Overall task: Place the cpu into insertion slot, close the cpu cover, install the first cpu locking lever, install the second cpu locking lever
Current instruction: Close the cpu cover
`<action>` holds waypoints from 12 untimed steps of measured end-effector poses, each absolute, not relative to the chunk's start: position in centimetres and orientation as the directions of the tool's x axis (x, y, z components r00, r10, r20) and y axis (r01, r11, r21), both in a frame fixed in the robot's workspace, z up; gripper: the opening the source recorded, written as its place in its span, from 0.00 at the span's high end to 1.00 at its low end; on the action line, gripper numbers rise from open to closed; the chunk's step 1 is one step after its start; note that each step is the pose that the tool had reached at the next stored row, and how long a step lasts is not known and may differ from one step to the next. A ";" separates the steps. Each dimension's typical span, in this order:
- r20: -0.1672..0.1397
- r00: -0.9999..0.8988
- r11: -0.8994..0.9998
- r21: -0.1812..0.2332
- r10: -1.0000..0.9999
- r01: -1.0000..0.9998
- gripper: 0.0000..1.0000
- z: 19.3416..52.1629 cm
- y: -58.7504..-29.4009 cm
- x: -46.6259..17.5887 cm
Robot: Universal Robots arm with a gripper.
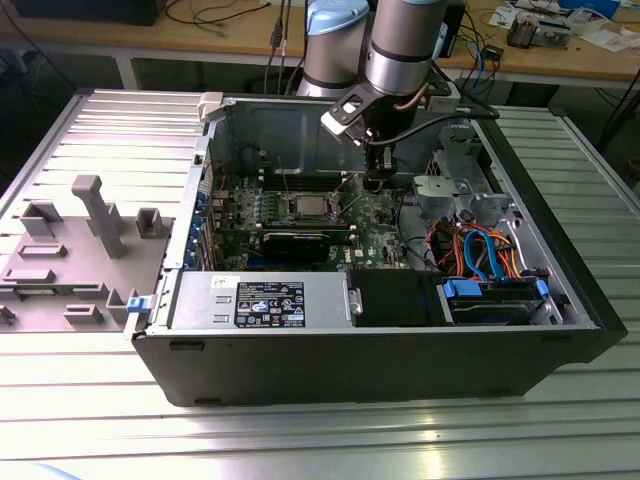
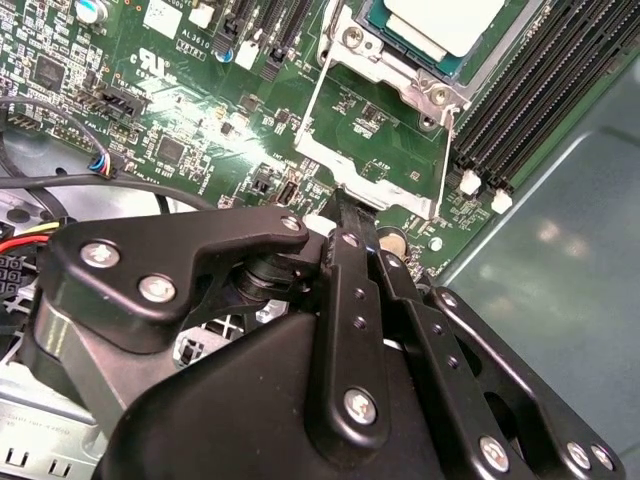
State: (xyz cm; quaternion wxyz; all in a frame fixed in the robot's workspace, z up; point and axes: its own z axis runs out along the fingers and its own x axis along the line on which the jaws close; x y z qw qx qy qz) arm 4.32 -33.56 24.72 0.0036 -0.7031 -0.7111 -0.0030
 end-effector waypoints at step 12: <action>0.009 -0.011 0.011 -0.002 1.000 1.000 0.89 24.7 -33.6 4.0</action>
